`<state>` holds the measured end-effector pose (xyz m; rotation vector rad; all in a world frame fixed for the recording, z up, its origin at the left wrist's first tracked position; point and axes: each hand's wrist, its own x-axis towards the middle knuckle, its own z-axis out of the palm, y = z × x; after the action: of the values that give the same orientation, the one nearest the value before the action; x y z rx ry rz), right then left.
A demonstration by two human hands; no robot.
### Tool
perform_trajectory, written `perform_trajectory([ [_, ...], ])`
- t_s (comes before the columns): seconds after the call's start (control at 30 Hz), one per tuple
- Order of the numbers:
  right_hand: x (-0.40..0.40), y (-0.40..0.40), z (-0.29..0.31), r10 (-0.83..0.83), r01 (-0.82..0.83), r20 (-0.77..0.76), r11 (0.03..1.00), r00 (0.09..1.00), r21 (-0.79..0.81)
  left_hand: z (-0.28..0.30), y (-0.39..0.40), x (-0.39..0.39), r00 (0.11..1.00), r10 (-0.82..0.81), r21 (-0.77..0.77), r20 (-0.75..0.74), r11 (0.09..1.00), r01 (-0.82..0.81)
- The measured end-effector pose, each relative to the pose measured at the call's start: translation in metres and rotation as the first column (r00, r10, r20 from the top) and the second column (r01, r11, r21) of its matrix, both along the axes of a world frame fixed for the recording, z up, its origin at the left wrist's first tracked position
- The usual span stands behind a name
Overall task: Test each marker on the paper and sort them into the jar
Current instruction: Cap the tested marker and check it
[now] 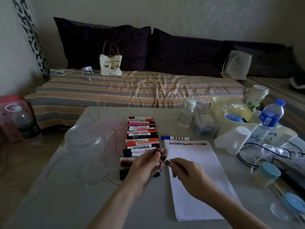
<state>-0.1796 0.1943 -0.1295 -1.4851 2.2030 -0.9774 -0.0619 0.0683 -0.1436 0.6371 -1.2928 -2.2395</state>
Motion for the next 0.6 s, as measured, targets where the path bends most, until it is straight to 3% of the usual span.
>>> perform_trajectory([
  [0.1,-0.004,0.001,-0.004,-0.083,0.090,0.072,0.991,0.994,-0.100,0.008,0.009,-0.020,0.998,0.059,0.117,-0.008,0.991,-0.058],
  [0.2,-0.011,0.003,-0.013,-0.195,0.172,-0.068,0.952,0.978,-0.254,0.008,0.016,-0.044,0.981,0.168,0.149,0.093,0.972,-0.180],
  [0.37,-0.026,0.002,-0.029,-0.241,0.130,-0.279,0.923,0.930,-0.363,0.011,0.027,-0.073,0.942,0.244,0.239,0.231,0.924,-0.298],
  [0.47,-0.036,0.015,-0.035,-0.212,0.098,-0.363,0.947,0.907,-0.307,0.006,0.003,-0.077,0.836,0.376,0.052,0.399,0.901,-0.430],
  [0.5,-0.040,0.022,-0.038,-0.205,0.101,-0.352,0.951,0.913,-0.293,0.006,-0.009,-0.072,0.823,0.411,-0.005,0.393,0.896,-0.445],
  [0.57,-0.047,0.034,-0.041,-0.215,0.149,-0.266,0.957,0.940,-0.248,0.007,-0.022,-0.061,0.899,0.355,-0.135,0.257,0.934,-0.330],
  [0.6,-0.050,0.036,-0.043,-0.219,0.179,-0.193,0.962,0.956,-0.204,0.005,-0.023,-0.058,0.932,0.281,-0.289,0.230,0.934,-0.210],
])
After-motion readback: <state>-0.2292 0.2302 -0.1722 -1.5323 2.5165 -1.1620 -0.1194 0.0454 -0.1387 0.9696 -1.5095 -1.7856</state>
